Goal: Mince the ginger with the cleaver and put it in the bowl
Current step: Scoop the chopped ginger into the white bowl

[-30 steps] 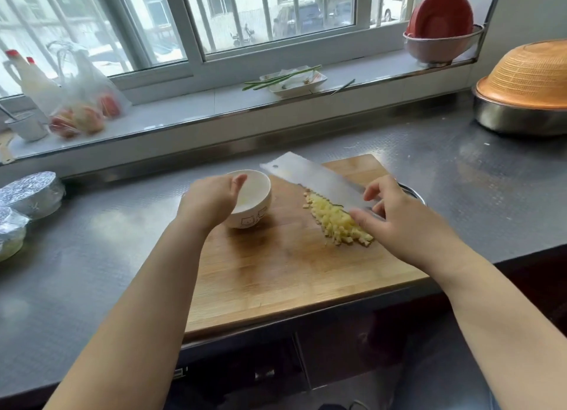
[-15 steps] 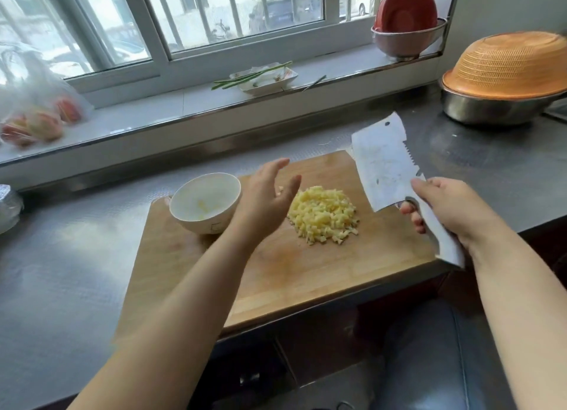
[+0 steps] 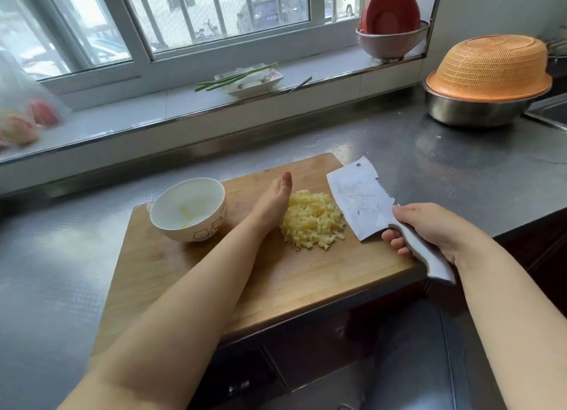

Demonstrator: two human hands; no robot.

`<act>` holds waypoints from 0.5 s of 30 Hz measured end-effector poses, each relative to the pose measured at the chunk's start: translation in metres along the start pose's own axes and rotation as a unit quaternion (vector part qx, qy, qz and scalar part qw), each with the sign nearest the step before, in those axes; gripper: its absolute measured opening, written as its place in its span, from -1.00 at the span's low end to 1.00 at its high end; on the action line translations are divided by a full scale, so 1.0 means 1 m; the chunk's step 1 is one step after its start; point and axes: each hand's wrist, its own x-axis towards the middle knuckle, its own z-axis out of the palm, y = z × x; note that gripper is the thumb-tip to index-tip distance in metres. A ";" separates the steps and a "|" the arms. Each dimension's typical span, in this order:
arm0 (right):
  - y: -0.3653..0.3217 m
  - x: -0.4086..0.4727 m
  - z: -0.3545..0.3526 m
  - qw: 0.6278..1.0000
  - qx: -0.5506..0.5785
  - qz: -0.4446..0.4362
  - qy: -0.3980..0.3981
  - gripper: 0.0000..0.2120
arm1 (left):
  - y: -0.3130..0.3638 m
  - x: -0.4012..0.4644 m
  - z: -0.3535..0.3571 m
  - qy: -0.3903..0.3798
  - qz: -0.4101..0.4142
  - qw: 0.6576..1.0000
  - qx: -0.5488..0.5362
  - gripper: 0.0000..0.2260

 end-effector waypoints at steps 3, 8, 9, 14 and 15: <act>-0.004 0.000 0.017 0.999 -0.013 0.017 -0.034 -0.73 | 0.000 -0.003 0.009 -0.013 0.015 1.000 -0.004 -0.33; -0.007 -0.003 0.052 0.998 -0.001 0.013 -0.053 -0.77 | -0.001 -0.004 0.014 0.004 0.024 0.999 -0.045 -0.41; -0.006 -0.003 0.057 0.999 0.010 0.010 -0.053 -0.78 | -0.001 -0.004 0.014 0.001 0.020 0.999 -0.048 -0.40; -0.006 -0.005 0.062 0.993 0.091 0.018 -0.073 -0.78 | -0.006 -0.011 0.000 0.044 0.035 0.996 -0.071 -0.46; -0.008 -0.006 0.060 0.991 0.104 0.016 -0.077 -0.78 | -0.004 -0.015 -0.005 0.073 0.064 0.994 -0.049 -0.52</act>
